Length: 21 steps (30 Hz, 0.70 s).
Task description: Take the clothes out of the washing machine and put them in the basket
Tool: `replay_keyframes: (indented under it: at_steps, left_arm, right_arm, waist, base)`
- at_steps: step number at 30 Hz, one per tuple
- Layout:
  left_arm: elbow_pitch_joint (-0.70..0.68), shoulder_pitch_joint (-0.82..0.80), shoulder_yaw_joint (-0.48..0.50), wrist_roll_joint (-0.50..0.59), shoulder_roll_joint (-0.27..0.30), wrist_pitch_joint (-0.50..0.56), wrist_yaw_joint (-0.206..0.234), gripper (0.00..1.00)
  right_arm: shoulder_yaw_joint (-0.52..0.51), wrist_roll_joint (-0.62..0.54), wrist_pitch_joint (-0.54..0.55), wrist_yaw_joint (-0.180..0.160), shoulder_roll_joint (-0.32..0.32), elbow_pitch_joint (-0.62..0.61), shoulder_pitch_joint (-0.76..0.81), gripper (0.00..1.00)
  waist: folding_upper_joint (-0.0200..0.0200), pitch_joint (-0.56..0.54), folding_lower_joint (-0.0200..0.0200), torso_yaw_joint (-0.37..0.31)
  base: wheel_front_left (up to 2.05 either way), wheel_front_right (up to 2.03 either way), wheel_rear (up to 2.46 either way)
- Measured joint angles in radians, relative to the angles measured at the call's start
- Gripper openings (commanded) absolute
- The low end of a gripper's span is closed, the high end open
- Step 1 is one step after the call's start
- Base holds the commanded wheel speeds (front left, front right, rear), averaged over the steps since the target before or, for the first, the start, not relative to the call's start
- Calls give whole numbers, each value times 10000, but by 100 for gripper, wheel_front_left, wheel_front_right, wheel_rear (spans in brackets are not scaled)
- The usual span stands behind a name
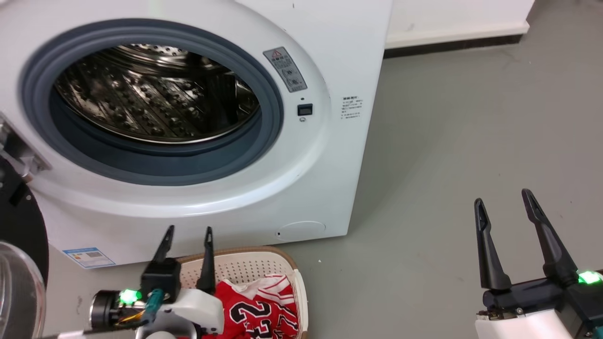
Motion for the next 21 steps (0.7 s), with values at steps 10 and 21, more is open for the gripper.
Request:
replay_keyframes:
  at_steps: [10,21]
  left_arm:
    - [-2042,1650,2173,1233,-1022,0,-161,100]
    - [-3313,2810,3423,2105,-2048,0,-1152,100]
  right_arm:
    - [-169,213,-2,0,-4,456,518,100]
    - [-428,869,0,0,-2,1110,953,100]
  waist:
    - [0,-652,0,221]
    - [0,-1115,1,394]
  base:
    - [0,0,0]
    - [0,0,0]
